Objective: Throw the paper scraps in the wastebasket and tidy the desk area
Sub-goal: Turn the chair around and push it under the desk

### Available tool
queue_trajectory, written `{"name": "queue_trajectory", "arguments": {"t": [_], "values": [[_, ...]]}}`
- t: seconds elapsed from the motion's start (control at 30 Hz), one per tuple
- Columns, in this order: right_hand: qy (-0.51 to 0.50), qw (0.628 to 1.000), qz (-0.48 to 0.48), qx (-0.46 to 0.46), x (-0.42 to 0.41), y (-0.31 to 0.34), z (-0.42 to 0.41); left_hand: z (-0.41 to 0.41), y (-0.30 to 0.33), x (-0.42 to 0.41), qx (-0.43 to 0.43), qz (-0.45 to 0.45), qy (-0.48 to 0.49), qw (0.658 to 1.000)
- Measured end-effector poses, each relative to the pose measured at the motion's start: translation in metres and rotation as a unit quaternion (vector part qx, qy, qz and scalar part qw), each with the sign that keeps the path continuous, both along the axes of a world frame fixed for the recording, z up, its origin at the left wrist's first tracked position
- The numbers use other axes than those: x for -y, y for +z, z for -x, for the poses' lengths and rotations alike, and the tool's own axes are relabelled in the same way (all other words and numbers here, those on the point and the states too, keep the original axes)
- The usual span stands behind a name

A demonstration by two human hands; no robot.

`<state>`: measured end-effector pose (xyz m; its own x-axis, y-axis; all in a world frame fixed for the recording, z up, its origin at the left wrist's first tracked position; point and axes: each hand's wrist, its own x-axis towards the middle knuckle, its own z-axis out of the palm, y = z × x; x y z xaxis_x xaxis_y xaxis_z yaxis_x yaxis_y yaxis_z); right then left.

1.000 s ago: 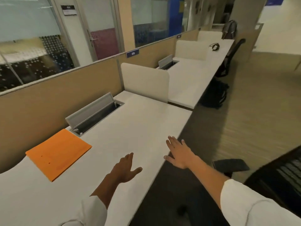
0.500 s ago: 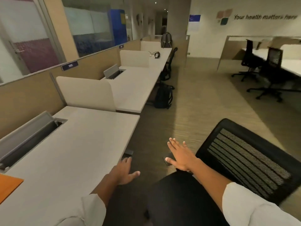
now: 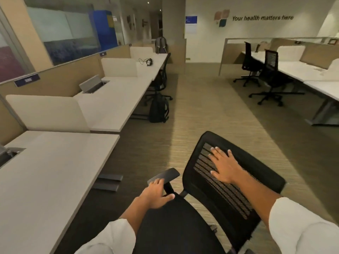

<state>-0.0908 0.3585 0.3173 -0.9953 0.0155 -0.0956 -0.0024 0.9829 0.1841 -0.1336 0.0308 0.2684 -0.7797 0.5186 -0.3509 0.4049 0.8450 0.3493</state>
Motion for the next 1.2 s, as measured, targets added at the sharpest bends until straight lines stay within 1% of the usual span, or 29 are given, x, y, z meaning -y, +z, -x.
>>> {"name": "queue_trajectory", "arguments": {"t": [0.1, 0.27, 0.3, 0.37, 0.43, 0.53, 0.6, 0.7, 0.83, 0.97, 1.03, 1.1, 1.2], "values": [[-0.064, 0.998, -0.001, 0.012, -0.074, 0.000, -0.014, -0.005, 0.001, -0.079, 0.009, -0.033, -0.008, 0.999], [-0.152, 0.986, 0.017, 0.060, -0.169, -0.019, -0.043, -0.024, -0.005, -0.198, 0.013, -0.093, -0.033, 0.995], [-0.159, 0.983, 0.039, 0.076, -0.181, -0.025, -0.047, -0.026, -0.006, -0.217, 0.019, -0.100, -0.034, 0.994], [-0.175, 0.970, 0.130, 0.111, -0.206, -0.037, -0.054, -0.031, -0.009, -0.259, 0.033, -0.113, -0.032, 0.993], [-0.175, 0.957, 0.200, 0.115, -0.212, -0.043, -0.057, -0.033, -0.009, -0.290, 0.041, -0.137, -0.018, 0.990], [-0.164, 0.960, 0.217, 0.073, -0.215, -0.045, -0.059, -0.037, -0.011, -0.326, 0.075, -0.176, 0.041, 0.981], [-0.145, 0.959, 0.235, 0.058, -0.211, -0.045, -0.062, -0.039, -0.010, -0.343, 0.112, -0.217, 0.106, 0.964], [-0.133, 0.949, 0.278, 0.074, -0.215, -0.037, -0.068, -0.039, -0.004, -0.363, 0.191, -0.275, 0.202, 0.920], [-0.124, 0.932, 0.319, 0.122, -0.223, -0.022, -0.082, -0.043, -0.001, -0.377, 0.238, -0.296, 0.255, 0.889], [-0.109, 0.895, 0.418, 0.111, -0.222, -0.020, -0.100, -0.052, 0.005, -0.385, 0.256, -0.295, 0.297, 0.872], [-0.104, 0.873, 0.464, 0.105, -0.221, -0.023, -0.110, -0.059, 0.008, -0.389, 0.262, -0.289, 0.304, 0.869], [-0.097, 0.860, 0.490, 0.107, -0.219, -0.026, -0.118, -0.069, 0.009, -0.391, 0.260, -0.277, 0.305, 0.873], [-0.094, 0.850, 0.499, 0.139, -0.214, -0.027, -0.122, -0.079, 0.011, -0.385, 0.266, -0.284, 0.298, 0.871]]}}
